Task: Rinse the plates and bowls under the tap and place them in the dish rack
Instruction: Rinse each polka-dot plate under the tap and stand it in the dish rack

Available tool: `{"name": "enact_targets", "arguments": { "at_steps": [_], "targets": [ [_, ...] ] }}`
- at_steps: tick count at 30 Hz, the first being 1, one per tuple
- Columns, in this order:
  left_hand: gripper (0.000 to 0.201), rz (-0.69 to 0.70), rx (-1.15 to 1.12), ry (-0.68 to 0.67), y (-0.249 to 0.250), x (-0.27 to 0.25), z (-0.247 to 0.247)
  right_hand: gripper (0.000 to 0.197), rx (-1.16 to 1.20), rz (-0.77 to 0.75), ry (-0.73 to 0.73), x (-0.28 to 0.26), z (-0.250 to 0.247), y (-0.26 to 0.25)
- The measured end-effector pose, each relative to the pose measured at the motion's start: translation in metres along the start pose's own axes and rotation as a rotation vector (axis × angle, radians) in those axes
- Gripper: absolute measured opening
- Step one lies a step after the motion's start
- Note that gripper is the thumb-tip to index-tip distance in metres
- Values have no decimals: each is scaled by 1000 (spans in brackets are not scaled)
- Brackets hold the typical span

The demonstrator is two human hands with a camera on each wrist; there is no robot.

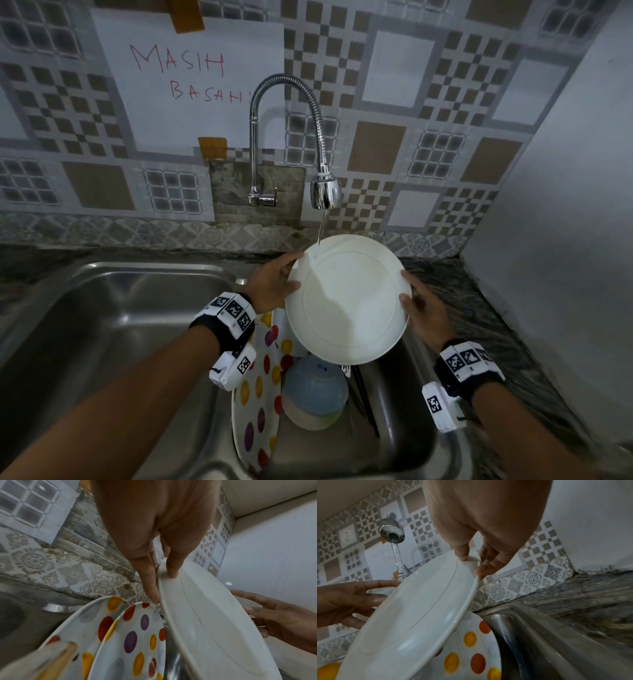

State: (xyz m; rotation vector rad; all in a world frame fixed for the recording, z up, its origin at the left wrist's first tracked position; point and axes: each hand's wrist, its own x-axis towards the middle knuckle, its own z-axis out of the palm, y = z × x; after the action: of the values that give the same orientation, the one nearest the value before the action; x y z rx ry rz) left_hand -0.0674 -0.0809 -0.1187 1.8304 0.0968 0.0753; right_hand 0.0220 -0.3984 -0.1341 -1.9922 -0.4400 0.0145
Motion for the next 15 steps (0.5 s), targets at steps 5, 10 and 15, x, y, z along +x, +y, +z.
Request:
{"name": "enact_targets", "arguments": {
  "at_steps": [5, 10, 15],
  "targets": [
    [61, -32, -7, 45, -10, -13, -24, 53, 17, -42, -96, 10, 20, -14],
    [63, -67, -156, 176, -27, -31, -58, 46, -17, -99, -190, 18, 48, -36],
    [55, -84, -211, 241, -26, -50, -81, 37, -46, -80, -225, 27, 68, -58]
  ]
}}
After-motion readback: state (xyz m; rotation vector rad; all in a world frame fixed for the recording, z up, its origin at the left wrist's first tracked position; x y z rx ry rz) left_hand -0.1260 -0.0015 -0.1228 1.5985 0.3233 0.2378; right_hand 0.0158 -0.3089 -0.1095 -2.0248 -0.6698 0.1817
